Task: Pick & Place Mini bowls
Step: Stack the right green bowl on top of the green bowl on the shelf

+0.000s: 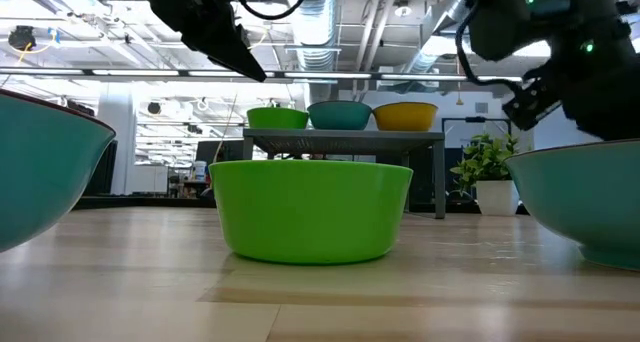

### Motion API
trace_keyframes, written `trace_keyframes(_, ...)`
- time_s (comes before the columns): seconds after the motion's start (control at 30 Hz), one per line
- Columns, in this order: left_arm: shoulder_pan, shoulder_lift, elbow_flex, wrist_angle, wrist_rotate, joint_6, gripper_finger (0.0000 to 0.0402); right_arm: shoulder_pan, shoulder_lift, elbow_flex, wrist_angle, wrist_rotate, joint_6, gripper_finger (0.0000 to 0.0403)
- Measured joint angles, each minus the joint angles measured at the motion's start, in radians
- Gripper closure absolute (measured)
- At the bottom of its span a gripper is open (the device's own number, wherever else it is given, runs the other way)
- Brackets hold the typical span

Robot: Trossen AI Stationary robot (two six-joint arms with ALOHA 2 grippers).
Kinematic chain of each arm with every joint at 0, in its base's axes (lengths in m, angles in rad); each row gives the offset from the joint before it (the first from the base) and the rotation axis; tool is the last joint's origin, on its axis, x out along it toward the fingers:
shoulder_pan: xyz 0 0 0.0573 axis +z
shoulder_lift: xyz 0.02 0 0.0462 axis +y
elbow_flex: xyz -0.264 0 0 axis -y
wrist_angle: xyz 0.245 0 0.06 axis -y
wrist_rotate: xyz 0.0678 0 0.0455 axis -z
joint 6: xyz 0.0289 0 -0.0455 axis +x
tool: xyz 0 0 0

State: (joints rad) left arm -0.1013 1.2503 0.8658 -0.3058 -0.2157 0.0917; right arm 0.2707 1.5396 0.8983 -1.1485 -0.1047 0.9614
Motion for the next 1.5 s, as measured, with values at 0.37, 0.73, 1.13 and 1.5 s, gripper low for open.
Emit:
trace_keyframes(0.37, 0.000, -0.001, 0.000, 0.008, 0.000, 0.000, 0.0293, 0.003, -0.021, 0.012, 0.002, 0.053, -0.003, 0.0260)
trace_keyframes(0.73, 0.000, -0.001, 0.000, 0.009, 0.002, -0.003, 0.0293, 0.005, 0.057, 0.013, 0.068, 0.087, -0.036, 0.0270)
trace_keyframes(1.13, 0.000, -0.001, 0.000, 0.012, 0.002, -0.003, 0.0293, 0.011, 0.149, 0.051, 0.051, 0.052, -0.293, 0.0374)
trace_keyframes(1.5, -0.023, 0.003, 0.000, 0.033, 0.200, 0.054, 0.0293, 0.063, 0.129, 0.234, 0.014, 0.206, -0.710, 0.0397)
